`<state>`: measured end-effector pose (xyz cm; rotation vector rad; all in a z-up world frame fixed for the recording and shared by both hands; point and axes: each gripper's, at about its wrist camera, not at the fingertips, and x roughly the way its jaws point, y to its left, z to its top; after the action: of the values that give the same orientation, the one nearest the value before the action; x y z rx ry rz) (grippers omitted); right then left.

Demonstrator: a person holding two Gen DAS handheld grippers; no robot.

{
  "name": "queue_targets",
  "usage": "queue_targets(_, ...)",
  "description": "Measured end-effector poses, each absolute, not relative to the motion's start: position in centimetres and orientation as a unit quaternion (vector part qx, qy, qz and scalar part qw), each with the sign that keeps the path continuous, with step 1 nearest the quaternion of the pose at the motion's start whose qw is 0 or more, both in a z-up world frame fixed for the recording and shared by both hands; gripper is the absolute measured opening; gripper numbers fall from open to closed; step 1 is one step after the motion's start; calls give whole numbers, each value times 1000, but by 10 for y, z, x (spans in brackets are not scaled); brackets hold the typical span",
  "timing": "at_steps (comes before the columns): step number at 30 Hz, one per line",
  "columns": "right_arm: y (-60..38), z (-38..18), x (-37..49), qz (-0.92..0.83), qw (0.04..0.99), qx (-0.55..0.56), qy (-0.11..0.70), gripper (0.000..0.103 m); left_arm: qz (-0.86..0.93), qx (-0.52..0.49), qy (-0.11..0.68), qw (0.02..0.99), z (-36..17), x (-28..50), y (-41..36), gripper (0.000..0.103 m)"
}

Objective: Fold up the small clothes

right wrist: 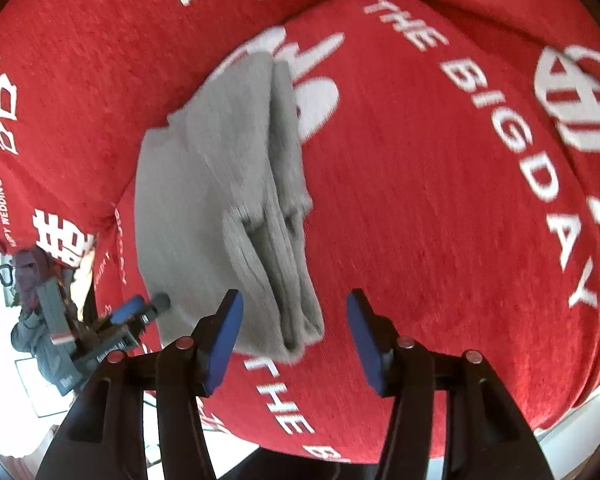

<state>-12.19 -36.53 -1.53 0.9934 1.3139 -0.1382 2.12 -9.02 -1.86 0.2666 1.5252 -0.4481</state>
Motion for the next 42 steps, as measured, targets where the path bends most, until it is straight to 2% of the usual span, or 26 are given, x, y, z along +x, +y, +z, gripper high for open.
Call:
queue_targets(7, -364, -3, -76, -61, 712, 396, 576, 58, -202, 115, 692, 683, -24, 22, -92, 96)
queue_targets(12, -357, -26, -56, -78, 699, 341, 624, 58, -205, 102, 706, 670, -28, 25, -92, 96)
queue_targets(14, -365, -35, -66, -79, 686, 380, 615, 59, -205, 99, 707, 670, -27, 26, -91, 96)
queue_targets(18, -378, -36, -90, -76, 674, 438, 590, 69, -205, 100, 705, 672, -25, 26, -91, 96)
queue_targets(24, -390, -33, -107, -62, 671, 457, 580, 76, -201, 90, 704, 675, -19, 31, -90, 96)
queue_targets(42, -408, -38, -105, -50, 659, 490, 569, 77, -214, 102, 693, 681, -9, 37, -103, 96)
